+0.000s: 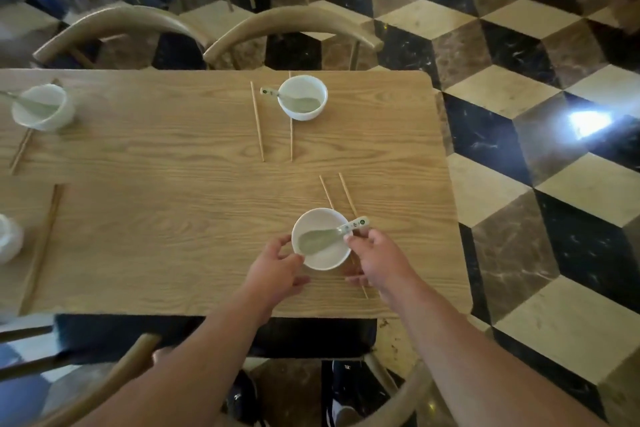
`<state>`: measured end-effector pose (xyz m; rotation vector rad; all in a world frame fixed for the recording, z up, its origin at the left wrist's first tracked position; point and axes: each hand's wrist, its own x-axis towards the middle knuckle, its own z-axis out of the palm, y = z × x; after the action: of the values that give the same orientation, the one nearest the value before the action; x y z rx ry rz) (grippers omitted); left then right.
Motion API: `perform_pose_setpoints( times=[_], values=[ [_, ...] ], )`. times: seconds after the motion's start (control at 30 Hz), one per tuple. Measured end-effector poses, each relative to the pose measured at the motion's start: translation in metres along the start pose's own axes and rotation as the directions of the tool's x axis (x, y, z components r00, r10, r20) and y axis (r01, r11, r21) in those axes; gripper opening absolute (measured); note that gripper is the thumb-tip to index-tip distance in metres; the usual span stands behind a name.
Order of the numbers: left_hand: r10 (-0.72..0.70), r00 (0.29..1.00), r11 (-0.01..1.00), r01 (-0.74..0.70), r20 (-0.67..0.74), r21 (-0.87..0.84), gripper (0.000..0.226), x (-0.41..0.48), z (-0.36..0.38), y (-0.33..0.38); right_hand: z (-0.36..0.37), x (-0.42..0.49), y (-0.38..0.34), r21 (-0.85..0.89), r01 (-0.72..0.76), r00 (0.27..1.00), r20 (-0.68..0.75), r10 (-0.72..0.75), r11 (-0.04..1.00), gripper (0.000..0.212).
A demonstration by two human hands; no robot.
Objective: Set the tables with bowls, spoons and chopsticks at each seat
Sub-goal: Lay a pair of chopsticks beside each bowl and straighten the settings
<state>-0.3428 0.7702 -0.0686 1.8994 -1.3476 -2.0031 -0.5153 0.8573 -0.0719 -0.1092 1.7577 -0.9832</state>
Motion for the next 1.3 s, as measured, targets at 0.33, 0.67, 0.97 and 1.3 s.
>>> perform_pose_setpoints(
  times=[0.33, 0.67, 0.97, 1.3],
  values=[
    [-0.023, 1.0, 0.99, 0.021, -0.019, -0.138, 0.047, 0.006, -0.029, -0.01, 0.039, -0.003, 0.019, 0.09, -0.044, 0.999, 0.022, 0.042, 0.995, 0.015],
    [0.001, 0.999, 0.992, 0.006, 0.05, -0.126, 0.044, 0.022, -0.076, -0.011, 0.082, -0.007, 0.024, 0.184, -0.05, 0.999, -0.008, 0.053, 0.982, 0.015],
    [0.006, 0.994, 0.99, 0.01, 0.112, -0.14, 0.046, 0.026, -0.081, -0.018, 0.067, -0.004, 0.011, -0.034, 0.111, 0.977, -0.182, -0.115, 0.993, 0.03],
    [-0.019, 0.993, 0.981, 0.042, 0.119, -0.192, 0.046, 0.023, -0.076, -0.019, 0.066, -0.002, 0.008, -0.122, 0.138, 0.98, -0.127, -0.153, 0.983, 0.01]
  ],
)
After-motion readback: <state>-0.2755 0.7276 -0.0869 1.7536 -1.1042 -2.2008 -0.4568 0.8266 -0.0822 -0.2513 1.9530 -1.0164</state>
